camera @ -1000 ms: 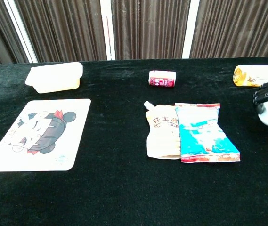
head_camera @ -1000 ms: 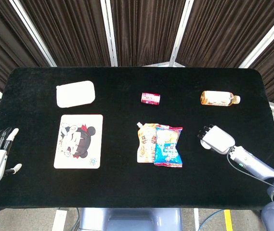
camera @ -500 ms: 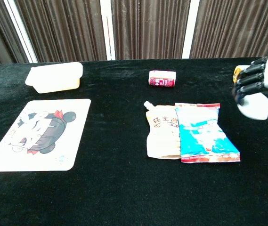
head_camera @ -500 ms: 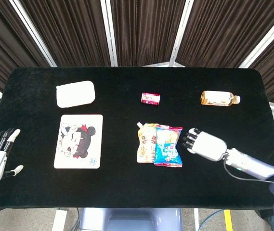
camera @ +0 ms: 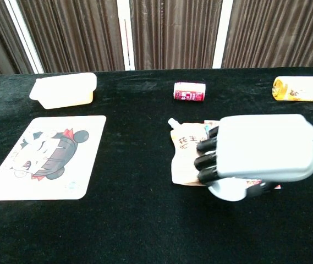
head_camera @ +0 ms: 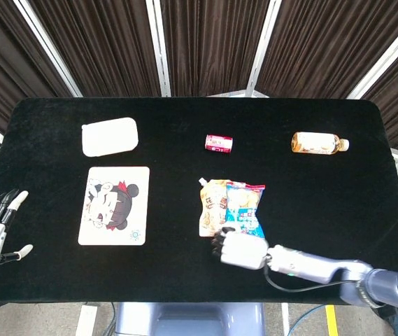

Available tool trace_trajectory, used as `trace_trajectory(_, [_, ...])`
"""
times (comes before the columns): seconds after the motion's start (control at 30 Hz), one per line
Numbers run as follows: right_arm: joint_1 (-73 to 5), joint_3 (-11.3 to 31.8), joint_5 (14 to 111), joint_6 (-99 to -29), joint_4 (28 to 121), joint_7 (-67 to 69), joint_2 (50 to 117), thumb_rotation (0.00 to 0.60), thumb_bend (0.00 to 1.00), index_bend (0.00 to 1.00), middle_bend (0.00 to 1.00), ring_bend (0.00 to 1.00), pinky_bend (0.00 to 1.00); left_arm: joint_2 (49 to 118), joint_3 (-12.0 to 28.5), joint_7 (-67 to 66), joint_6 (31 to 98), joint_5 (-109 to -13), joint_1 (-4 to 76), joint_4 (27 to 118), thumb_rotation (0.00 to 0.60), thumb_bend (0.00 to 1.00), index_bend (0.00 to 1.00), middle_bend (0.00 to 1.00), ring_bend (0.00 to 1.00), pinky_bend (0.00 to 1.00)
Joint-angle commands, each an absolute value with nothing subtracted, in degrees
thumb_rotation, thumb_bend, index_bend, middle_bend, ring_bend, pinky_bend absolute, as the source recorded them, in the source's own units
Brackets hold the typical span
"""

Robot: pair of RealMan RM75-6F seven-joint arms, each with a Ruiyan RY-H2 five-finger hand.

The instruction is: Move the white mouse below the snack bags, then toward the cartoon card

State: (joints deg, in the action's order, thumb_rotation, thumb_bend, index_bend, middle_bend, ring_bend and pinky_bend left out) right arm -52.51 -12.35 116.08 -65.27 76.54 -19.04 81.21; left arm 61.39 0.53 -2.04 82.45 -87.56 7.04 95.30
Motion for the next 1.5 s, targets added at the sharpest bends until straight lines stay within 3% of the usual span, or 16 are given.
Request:
trace_trajectory(0.03, [-54.8,-9.5,114.6,-59.6,80.8,-23.1,82.9,0.600,0.36,0.55,0.62,0.35,0.54,61.1,0.4,-1.1,81.4,-87.3,7.5,95.0,0.600,0.00,0.00,0.00,0.00,0.00])
trace_trajectory(0.5, [-57.3,-6.4,113.2,-51.9,79.3,-25.6,90.9,0.600,0.34,0.54,0.60,0.35,0.55,60.0,0.8,2.4,78.5,-86.4,9.0,94.5,0.600,0.00,0.00,0.00,0.00,0.00])
trace_trajectory(0.53, [-57.4,-6.3,113.1,-51.4,79.0,-25.8,91.4,0.600,0.31,0.52,0.57,0.35,0.53,60.0,0.9,2.8,78.5,-86.3,9.0,94.5,0.600,0.00,0.00,0.00,0.00,0.00])
trace_trajectory(0.67, [-56.7,-5.2,110.0,-48.3,79.5,-28.1,92.5,0.600,0.02,0.13,0.21,0.20,0.32,59.8,1.1,3.5,78.7,-86.1,9.0,94.3,0.600,0.00,0.00,0.00,0.00,0.00])
trace_trajectory(0.7, [-56.3,-4.9,108.9,-47.7,79.9,-28.8,92.4,0.600,0.00,0.09,0.16,0.17,0.29,59.8,1.1,3.5,78.7,-86.1,9.0,94.3,0.600,0.00,0.00,0.00,0.00,0.00])
trace_trajectory(0.8, [-54.8,-4.0,106.2,-47.4,81.9,-30.8,91.8,0.600,0.00,0.02,0.09,0.11,0.22,59.9,1.0,3.4,78.6,-86.0,9.0,94.3,0.600,0.00,0.00,0.00,0.00,0.00])
trace_trajectory(0.93, [-52.6,-3.4,104.2,-48.3,85.8,-34.9,89.5,0.600,0.00,0.00,0.07,0.10,0.21,60.0,0.9,3.2,78.5,-85.9,9.0,94.2,0.600,0.00,0.00,0.00,0.00,0.00])
trace_trajectory(1.1, [-49.9,-4.6,105.5,-53.5,88.7,-34.4,84.1,0.600,0.00,0.00,0.06,0.10,0.20,60.0,0.8,2.9,79.1,-86.2,8.7,94.3,0.600,0.00,0.00,0.00,0.00,0.00])
trace_trajectory(1.3, [-43.0,-8.1,108.8,-67.0,86.7,-29.6,75.0,0.600,0.00,0.00,0.06,0.10,0.19,60.6,0.4,1.5,79.7,-87.1,8.6,94.2,0.600,0.00,0.00,0.00,0.00,0.00])
trace_trajectory(1.5, [-31.4,-8.9,101.6,-80.6,84.4,-20.8,68.2,0.600,0.00,0.00,0.00,0.00,0.06,62.4,-0.3,-1.9,81.0,-89.1,8.2,94.1,0.600,0.00,0.00,0.00,0.00,0.00])
